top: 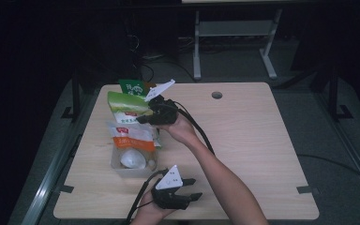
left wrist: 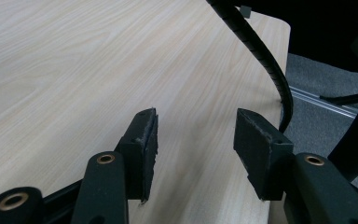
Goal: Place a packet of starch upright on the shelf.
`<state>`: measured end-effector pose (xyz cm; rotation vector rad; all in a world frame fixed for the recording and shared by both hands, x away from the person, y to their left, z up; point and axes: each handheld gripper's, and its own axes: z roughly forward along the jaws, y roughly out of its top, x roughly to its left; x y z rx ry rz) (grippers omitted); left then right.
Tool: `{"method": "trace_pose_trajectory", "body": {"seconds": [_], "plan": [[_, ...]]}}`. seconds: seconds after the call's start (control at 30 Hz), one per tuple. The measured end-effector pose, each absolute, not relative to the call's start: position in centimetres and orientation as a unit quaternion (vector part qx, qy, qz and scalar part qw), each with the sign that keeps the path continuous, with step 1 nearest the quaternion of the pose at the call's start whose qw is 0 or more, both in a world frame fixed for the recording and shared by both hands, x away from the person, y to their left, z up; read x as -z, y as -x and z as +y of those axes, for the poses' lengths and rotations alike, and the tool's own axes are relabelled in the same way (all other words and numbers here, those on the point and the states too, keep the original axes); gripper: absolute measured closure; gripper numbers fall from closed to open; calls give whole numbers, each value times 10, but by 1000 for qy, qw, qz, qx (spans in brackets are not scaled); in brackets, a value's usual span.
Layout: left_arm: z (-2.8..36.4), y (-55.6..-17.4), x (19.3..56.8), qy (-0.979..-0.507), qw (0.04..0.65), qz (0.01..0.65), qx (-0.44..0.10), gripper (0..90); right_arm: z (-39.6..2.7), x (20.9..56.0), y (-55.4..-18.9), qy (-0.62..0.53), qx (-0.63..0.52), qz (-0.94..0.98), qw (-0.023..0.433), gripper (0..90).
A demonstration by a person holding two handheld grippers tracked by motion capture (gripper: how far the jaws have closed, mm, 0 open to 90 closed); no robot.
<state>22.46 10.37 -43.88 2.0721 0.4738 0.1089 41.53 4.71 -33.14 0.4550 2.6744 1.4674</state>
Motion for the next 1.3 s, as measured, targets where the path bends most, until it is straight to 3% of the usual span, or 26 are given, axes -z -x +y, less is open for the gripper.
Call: {"method": "trace_pose_trajectory", "body": {"seconds": [0.37,1.03,1.3], "plan": [[102,-224,439,-848,490,196,-38,489,54,324,-410,-143,-496,855,45,885],[102,-223,439,-848,490,197,-34,488,60,358,-407,-146,-485,862,22,886],[105,-223,438,-848,491,197,-37,488,71,363,-405,-149,-471,868,40,853]]}}
